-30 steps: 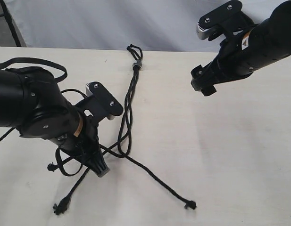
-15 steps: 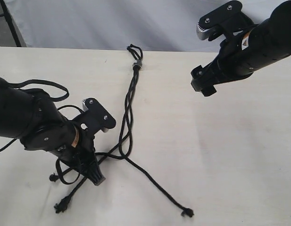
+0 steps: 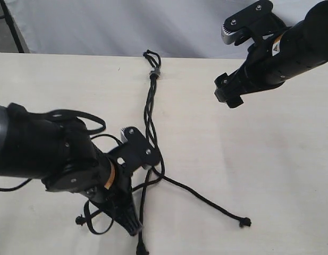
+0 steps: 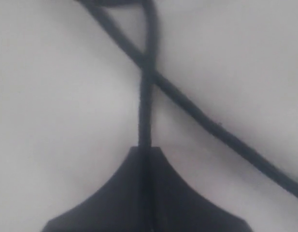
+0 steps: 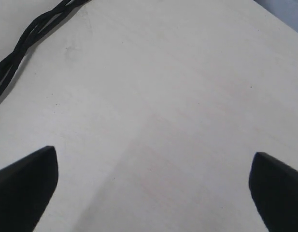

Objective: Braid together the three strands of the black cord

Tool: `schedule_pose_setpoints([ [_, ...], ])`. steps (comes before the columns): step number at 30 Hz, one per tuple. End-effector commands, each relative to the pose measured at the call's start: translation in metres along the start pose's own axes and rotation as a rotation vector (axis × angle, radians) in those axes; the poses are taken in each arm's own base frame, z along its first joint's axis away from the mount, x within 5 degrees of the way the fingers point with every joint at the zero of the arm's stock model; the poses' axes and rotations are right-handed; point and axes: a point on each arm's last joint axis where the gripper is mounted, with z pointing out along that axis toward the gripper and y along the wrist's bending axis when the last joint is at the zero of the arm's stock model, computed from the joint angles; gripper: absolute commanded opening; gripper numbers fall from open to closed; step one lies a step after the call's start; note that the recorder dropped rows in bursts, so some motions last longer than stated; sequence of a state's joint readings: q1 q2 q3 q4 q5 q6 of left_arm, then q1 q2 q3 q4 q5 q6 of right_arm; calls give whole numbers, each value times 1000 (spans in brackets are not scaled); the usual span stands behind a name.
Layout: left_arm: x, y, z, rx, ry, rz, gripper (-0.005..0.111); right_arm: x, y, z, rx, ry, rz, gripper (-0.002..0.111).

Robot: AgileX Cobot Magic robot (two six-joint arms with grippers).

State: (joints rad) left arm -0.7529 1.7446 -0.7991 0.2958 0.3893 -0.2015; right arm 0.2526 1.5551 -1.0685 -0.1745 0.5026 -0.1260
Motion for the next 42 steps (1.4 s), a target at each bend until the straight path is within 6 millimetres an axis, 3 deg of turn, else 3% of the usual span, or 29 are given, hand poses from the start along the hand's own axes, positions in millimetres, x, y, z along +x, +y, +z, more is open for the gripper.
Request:
schedule_pose_setpoints([
  [1, -3, 21, -10, -28, -57, -66, 1, 0, -1, 0, 4, -5, 0, 102],
  [4, -2, 28, -4, -31, -53, -82, 1, 0, -1, 0, 4, -3, 5, 102],
  [13, 4, 23, 29, -8, 6, -29, 5, 0, 0, 0, -10, -5, 30, 102],
  [15, 6, 22, 31, -7, 15, -49, 17, 0, 0, 0, -16, -6, 40, 102],
  [21, -2, 26, 22, -26, 26, -98, 75, -1, 3, 0, -47, -13, 107, 102],
  [22, -4, 27, 17, -29, 16, -102, 82, -2, 5, 0, -65, -19, 141, 102],
  [24, -11, 29, 3, -34, -39, -107, 85, -2, 7, 0, -88, -24, 180, 102],
  [27, -19, 32, -23, -44, -143, -105, 80, -2, 7, 0, -88, -24, 182, 102],
  [29, -22, 38, -42, -63, -205, -107, 69, -2, 7, 0, -89, -22, 182, 102],
  [32, -22, 54, -73, -95, -303, -160, 39, -2, 7, 0, -90, -19, 161, 100],
  [34, -19, 65, -93, -118, -363, -202, 14, -2, 7, -1, -89, -22, 138, 91],
  [35, -17, 70, -104, -130, -399, -228, -1, -2, 7, -2, -88, -25, 131, 84],
  [37, -13, 78, -123, -153, -474, -259, 3, -4, 6, -6, -83, -47, 133, 58],
  [40, -3, 83, -146, -169, -637, -276, 3, -8, 4, -17, -73, -93, 135, 4],
  [42, 7, 80, -158, -172, -740, -270, 3, -11, 2, -25, -70, -126, 162, 3],
])
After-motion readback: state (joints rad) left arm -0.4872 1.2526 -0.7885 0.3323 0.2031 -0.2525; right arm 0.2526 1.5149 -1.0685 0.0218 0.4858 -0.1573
